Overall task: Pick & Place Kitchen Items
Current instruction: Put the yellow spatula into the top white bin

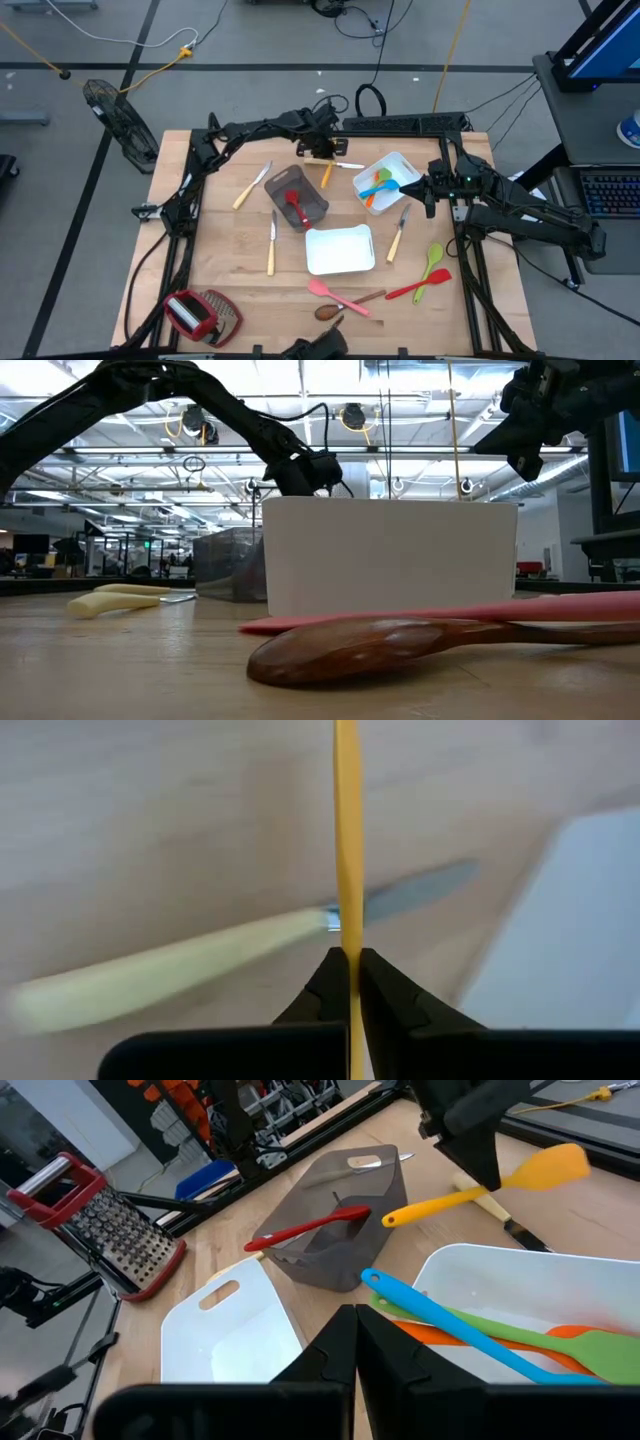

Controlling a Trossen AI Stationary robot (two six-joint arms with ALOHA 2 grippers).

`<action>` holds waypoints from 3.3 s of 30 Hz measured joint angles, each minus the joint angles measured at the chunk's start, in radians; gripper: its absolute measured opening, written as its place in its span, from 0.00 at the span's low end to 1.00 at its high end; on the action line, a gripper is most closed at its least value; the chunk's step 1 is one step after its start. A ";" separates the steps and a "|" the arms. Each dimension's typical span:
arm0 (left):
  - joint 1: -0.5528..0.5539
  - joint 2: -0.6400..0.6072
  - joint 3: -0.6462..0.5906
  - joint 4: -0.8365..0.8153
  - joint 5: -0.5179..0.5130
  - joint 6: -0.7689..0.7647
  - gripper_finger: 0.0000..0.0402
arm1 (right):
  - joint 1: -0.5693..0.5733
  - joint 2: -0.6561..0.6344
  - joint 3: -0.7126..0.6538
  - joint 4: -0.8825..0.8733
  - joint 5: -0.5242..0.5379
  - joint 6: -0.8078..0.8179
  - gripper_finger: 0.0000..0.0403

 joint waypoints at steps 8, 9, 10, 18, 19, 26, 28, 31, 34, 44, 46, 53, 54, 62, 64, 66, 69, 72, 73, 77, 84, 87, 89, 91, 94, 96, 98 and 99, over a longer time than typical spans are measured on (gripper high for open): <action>-0.026 -0.037 0.061 0.070 0.034 -0.002 0.00 | 0.000 0.000 0.000 0.000 -0.001 0.002 0.00; -0.025 -0.050 0.071 0.066 0.035 0.004 0.00 | 0.000 0.000 0.000 0.000 -0.001 0.002 0.00; -0.025 -0.066 0.081 0.067 0.037 0.011 0.00 | 0.000 0.000 0.000 0.000 -0.002 0.002 0.00; -0.049 -0.194 0.104 0.160 0.182 0.032 0.00 | 0.000 0.000 0.000 0.000 0.000 0.000 0.00; -0.055 -0.203 0.104 0.163 0.198 0.027 0.00 | 0.000 0.000 0.000 0.000 0.000 -0.002 0.00; -0.109 -0.218 0.104 0.181 0.322 -0.038 0.00 | 0.000 0.000 0.000 0.000 -0.002 -0.079 0.00; -0.129 -0.208 0.104 0.187 0.348 -0.056 0.00 | 0.000 0.000 0.000 0.000 -0.003 -0.083 0.00; -0.145 -0.201 0.103 0.183 0.386 -0.083 0.00 | 0.000 0.000 0.000 0.000 -0.005 -0.084 0.00; -0.154 -0.192 0.103 0.187 0.401 -0.113 0.00 | 0.000 -0.003 0.000 0.000 -0.006 -0.084 0.00; -0.161 -0.090 0.103 0.244 0.479 -0.253 0.00 | -0.001 -0.027 0.000 0.023 -0.007 -0.088 0.00; -0.160 -0.061 0.103 0.276 0.504 -0.286 0.00 | 0.000 -0.028 0.000 0.032 -0.008 -0.088 0.00; -0.155 -0.009 0.103 0.306 0.574 -0.376 0.00 | -0.001 -0.028 0.000 0.054 -0.006 -0.088 0.00; -0.154 -0.004 0.103 0.306 0.574 -0.385 0.00 | -0.001 -0.028 0.000 0.054 -0.006 -0.089 0.00; -0.151 0.027 0.101 0.312 0.544 -0.417 0.00 | -0.001 -0.028 0.000 0.053 -0.005 -0.108 0.00; -0.152 0.032 0.101 0.314 0.547 -0.415 0.00 | -0.001 -0.028 0.000 0.053 -0.005 -0.087 0.00; -0.155 0.033 0.101 0.315 0.546 -0.416 0.00 | -0.001 -0.028 0.000 0.053 -0.005 -0.032 0.00; -0.158 0.032 0.101 0.365 0.546 -0.423 0.00 | -0.001 -0.019 0.000 0.053 -0.005 0.040 0.00; -0.161 0.032 0.101 0.421 0.546 -0.458 0.00 | -0.001 0.000 0.000 0.053 -0.005 0.039 0.00; -0.161 0.032 0.101 0.431 0.546 -0.466 0.00 | -0.001 0.008 0.000 0.053 -0.005 0.025 0.00; -0.165 0.032 0.101 0.431 0.560 -0.466 0.00 | -0.001 0.051 0.000 0.062 -0.005 -0.076 0.00; -0.158 0.032 0.101 0.468 0.590 -0.485 0.00 | 0.000 0.120 0.000 0.233 -0.005 -0.373 0.00; -0.153 0.032 0.101 0.471 0.592 -0.493 0.00 | 0.000 0.135 0.000 0.306 -0.007 -0.435 0.00; -0.148 0.032 0.101 0.471 0.598 -0.504 0.00 | 0.000 0.142 0.000 0.317 -0.007 -0.481 0.00; -0.145 0.032 0.101 0.471 0.601 -0.514 0.00 | 0.000 0.149 0.000 0.315 -0.007 -0.529 0.00; -0.138 0.032 0.101 0.471 0.614 -0.526 0.00 | 0.001 0.161 0.000 0.317 -0.007 -0.578 0.03; -0.134 0.032 0.101 0.471 0.614 -0.537 0.00 | 0.006 0.170 0.000 0.319 -0.007 -0.592 0.06; -0.131 0.032 0.101 0.471 0.614 -0.548 0.00 | 0.024 0.181 0.000 0.335 -0.007 -0.620 0.10; -0.129 0.032 0.101 0.471 0.615 -0.550 0.00 | 0.037 0.186 0.000 0.350 -0.007 -0.636 0.12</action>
